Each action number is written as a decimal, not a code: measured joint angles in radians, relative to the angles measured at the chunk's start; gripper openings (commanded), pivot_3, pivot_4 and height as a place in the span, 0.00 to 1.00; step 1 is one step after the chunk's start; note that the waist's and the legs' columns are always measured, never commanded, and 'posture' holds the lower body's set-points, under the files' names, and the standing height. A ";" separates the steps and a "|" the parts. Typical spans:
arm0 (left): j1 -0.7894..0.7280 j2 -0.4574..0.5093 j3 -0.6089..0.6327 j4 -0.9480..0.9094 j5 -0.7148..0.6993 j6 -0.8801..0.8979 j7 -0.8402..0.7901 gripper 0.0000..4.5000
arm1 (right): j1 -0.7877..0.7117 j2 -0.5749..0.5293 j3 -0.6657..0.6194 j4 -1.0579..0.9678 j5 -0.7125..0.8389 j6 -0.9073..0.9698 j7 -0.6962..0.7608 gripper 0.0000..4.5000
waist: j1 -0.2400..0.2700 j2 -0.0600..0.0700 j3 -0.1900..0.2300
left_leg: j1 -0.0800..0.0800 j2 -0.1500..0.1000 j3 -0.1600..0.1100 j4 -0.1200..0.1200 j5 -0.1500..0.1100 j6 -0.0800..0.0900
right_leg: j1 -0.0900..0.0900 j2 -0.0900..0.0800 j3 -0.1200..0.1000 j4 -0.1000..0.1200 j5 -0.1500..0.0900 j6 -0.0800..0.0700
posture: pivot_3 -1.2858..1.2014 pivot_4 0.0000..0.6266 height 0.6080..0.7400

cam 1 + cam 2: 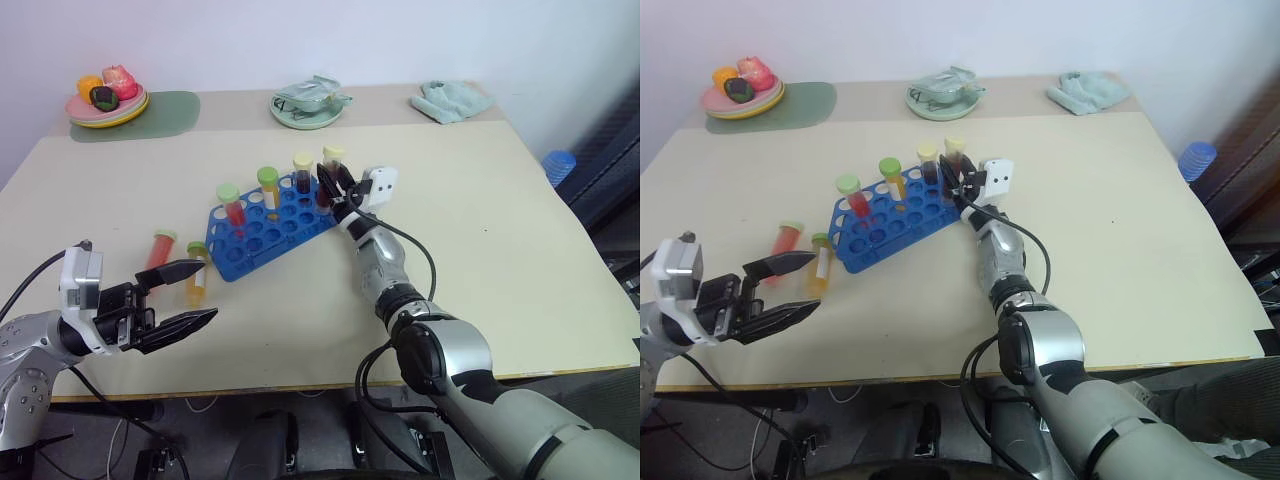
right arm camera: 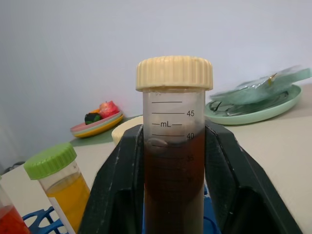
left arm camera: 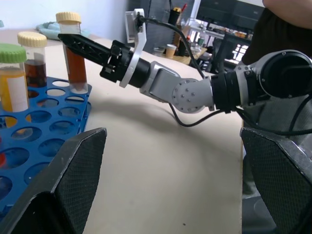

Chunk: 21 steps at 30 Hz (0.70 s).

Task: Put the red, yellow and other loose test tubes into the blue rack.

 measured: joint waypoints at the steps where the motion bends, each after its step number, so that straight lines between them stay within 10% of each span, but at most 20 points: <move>1: 0.000 0.000 0.000 0.000 0.000 0.000 0.000 1.00 | 0.010 0.001 0.000 0.001 -0.003 -0.001 -0.001 0.73 | 0.000 0.000 0.000 | 0.000 0.000 0.000 0.000 0.000 0.000 | 0.000 0.000 0.000 0.000 0.000 0.000 | 0.52 0.24 1.00; 4: 0.000 0.000 0.000 0.000 0.000 0.000 0.001 1.00 | 0.040 0.007 0.001 0.005 -0.014 -0.009 -0.002 0.98 | -0.001 0.000 0.000 | 0.000 0.000 0.000 -0.001 0.000 0.000 | 0.000 0.000 0.000 0.000 0.000 0.000 | 0.52 0.24 1.00; 21: -0.044 -0.002 -0.024 0.013 0.000 0.000 0.001 1.00 | 0.083 0.010 0.065 -0.015 -0.079 -0.065 0.004 0.98 | 0.000 0.001 0.000 | 0.000 0.000 0.000 -0.001 0.000 -0.001 | 0.000 0.000 0.000 0.000 0.000 0.000 | 0.52 0.24 1.00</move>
